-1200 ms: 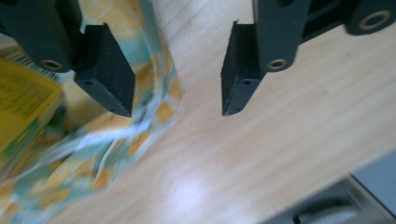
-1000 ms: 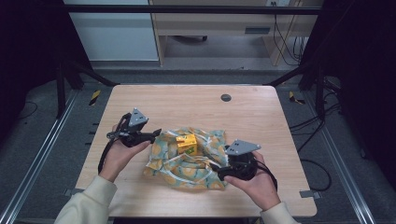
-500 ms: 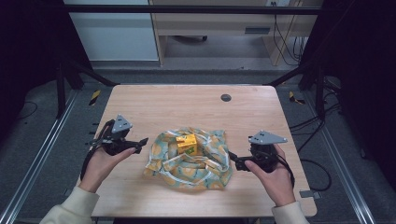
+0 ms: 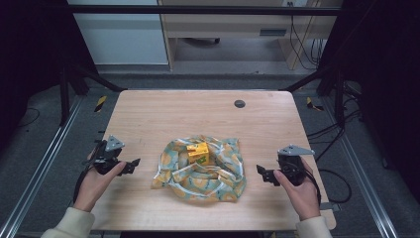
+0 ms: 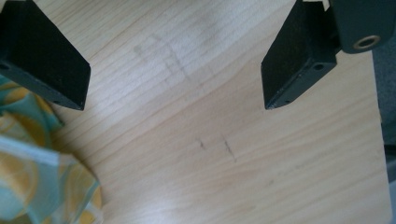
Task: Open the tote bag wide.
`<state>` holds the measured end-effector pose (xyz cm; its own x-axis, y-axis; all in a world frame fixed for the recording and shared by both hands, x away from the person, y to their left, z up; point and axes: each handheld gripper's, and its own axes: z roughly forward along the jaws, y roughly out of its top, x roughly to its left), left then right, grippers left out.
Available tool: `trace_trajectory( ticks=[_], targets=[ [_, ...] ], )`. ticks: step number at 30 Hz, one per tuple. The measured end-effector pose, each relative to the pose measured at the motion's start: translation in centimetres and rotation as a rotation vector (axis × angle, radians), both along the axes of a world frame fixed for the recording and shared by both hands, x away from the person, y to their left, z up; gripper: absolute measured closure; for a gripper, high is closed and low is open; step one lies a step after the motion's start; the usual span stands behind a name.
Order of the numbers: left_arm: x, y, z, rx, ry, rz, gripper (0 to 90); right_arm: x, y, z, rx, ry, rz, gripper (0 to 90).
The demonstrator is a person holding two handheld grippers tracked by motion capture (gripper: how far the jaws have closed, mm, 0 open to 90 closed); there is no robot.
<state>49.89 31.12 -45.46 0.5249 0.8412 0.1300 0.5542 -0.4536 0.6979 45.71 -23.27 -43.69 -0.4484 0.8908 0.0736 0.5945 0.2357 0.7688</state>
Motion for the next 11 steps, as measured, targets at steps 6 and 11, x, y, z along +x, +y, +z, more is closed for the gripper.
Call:
trace_trajectory(
  ticks=[6, 11],
  targets=[
    [-0.5, 0.2, -1.4, 0.034, 0.026, -0.001, 7.3, 1.7, 0.2, -2.7, -0.022, 0.027, -0.124, 12.4],
    [-1.4, -0.7, -1.7, 0.032, 0.018, -0.033, 6.6, 0.7, 0.0, -3.8, -0.039, 0.04, -0.144, 11.0]
  ],
)
